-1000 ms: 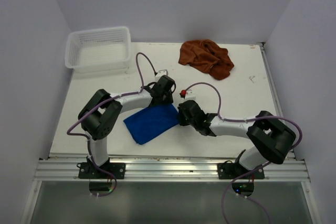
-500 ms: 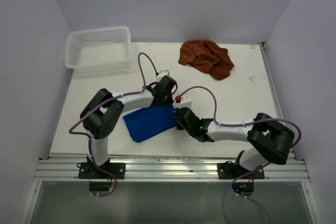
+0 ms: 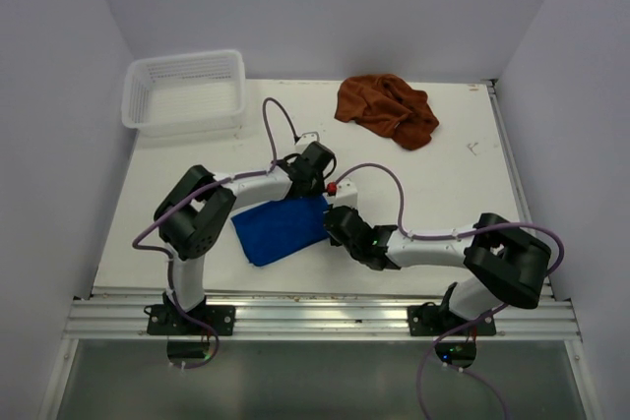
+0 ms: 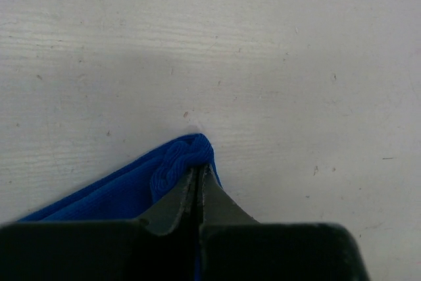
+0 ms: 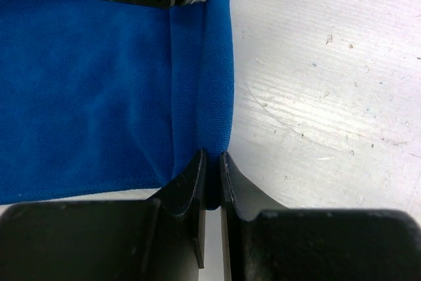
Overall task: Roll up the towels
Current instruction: Roll the towel
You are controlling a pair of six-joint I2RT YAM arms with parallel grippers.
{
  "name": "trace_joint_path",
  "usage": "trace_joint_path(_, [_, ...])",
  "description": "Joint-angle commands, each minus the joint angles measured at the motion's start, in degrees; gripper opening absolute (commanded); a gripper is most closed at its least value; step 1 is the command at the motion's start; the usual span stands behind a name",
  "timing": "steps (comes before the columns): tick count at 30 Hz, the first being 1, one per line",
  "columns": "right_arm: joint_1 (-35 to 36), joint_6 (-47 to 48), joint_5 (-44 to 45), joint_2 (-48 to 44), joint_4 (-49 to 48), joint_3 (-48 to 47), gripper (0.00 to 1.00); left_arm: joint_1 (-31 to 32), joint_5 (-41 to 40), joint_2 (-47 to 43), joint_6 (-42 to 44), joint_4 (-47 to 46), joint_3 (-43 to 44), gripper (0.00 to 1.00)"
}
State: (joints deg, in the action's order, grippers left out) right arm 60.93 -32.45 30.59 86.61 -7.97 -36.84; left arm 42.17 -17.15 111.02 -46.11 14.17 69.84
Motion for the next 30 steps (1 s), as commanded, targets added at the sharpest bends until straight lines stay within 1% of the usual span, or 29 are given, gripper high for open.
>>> trace_joint_path(1, [3.23, -0.69, -1.15, -1.96, 10.78, -0.07, 0.0, -1.57, -3.86, 5.27, -0.65, 1.31, -4.36, 0.0])
trace_joint_path(5, [4.29, -0.43, 1.75, -2.5, 13.41, -0.95, 0.0, -2.62, -1.05, 1.31, -2.49, -4.49, -8.13, 0.0])
trace_joint_path(8, [5.43, 0.19, 3.07, -2.5, 14.55, -1.22, 0.0, -3.5, 1.32, -2.38, -3.99, -10.64, -10.95, 0.0])
trace_joint_path(10, [6.57, 0.8, 5.44, -2.32, 15.61, -1.91, 0.0, -4.38, 3.69, -4.48, -5.74, -14.6, -13.41, 0.0])
trace_joint_path(13, [8.06, 1.86, 8.51, -1.62, 17.89, -3.59, 0.0, -5.17, 5.02, -7.21, -7.33, -19.7, -16.75, 0.0])
trace_joint_path(19, [12.89, 3.26, 16.76, 2.59, 24.48, -8.77, 0.0, -5.87, 7.04, -11.87, -9.87, -27.26, -22.29, 0.0])
trace_joint_path(21, [14.91, 3.53, 18.71, 4.35, 26.07, -10.17, 0.0, -6.57, 9.48, -13.02, -11.27, -30.94, -24.92, 0.0])
trace_joint_path(25, [17.56, 4.14, 21.53, 7.51, 27.82, -12.81, 0.0, -8.16, 12.22, -15.83, -12.34, -34.03, -27.3, 0.0])
trace_joint_path(30, [21.07, 4.41, 27.49, 11.38, 32.57, -16.5, 0.0, -9.83, 15.29, -18.73, -13.22, -37.98, -30.73, 0.0])
